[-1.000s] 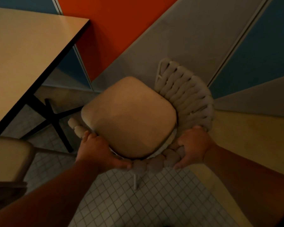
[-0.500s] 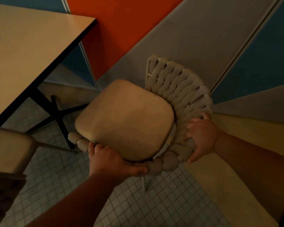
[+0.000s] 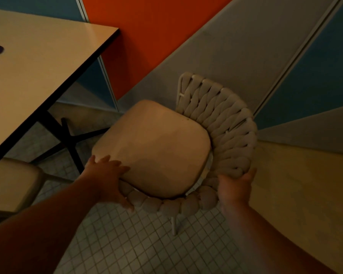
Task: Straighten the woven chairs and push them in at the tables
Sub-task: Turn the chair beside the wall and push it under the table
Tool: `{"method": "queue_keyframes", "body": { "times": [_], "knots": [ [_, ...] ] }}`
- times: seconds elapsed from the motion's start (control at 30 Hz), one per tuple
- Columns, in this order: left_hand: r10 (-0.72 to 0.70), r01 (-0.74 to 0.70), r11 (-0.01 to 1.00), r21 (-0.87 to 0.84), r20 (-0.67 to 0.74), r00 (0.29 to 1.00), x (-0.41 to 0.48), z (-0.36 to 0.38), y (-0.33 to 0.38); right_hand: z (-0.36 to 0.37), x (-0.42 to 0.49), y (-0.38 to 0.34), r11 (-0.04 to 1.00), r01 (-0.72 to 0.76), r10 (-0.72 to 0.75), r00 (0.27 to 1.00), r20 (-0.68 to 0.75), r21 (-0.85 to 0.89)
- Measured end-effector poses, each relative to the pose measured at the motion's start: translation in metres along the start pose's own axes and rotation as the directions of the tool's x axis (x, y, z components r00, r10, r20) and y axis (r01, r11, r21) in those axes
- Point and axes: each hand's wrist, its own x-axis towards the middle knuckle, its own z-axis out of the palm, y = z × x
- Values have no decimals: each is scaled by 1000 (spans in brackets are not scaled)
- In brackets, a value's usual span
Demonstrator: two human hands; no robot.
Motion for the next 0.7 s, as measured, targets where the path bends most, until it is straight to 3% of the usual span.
{"method": "queue_keyframes", "body": {
  "times": [0.1,0.3,0.7],
  "knots": [
    [21,-21,1000,11,-67,998,5,7,1,2,-1,-2,993,111,-112,994,13,42],
    [14,-14,1000,-26,6,1000,15,0,0,2,3,-2,987,143,-146,988,-42,-70],
    [-25,17,996,-92,-82,996,26,-12,28,9,61,-37,971,169,-162,985,50,-170]
  ]
}}
